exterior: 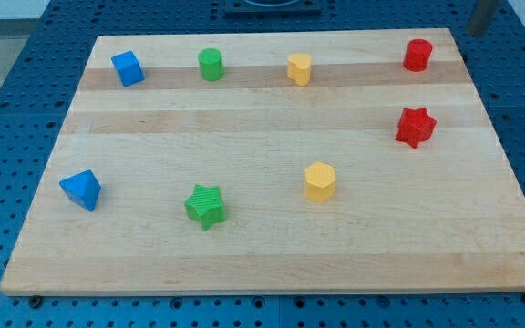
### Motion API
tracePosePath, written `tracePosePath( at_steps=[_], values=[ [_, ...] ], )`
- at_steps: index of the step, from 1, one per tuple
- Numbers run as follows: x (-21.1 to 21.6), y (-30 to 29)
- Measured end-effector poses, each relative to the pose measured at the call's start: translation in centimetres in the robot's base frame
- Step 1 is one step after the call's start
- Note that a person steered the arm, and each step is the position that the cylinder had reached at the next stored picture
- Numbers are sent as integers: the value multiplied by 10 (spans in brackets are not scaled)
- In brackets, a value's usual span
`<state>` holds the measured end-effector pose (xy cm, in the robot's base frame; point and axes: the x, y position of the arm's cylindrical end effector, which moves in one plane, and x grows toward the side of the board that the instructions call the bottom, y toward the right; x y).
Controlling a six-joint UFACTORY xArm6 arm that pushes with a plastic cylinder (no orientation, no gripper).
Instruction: Point at green circle
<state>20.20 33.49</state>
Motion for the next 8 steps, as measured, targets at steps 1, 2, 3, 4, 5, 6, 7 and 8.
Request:
tracePosePath(
  at_steps=[1, 2, 3, 4, 5, 6, 7, 8],
  values=[
    [0, 1],
    [2, 1],
    [18, 0],
    [47, -3],
    [41, -5],
    [17, -36],
    [17, -44],
    [17, -46]
  ],
)
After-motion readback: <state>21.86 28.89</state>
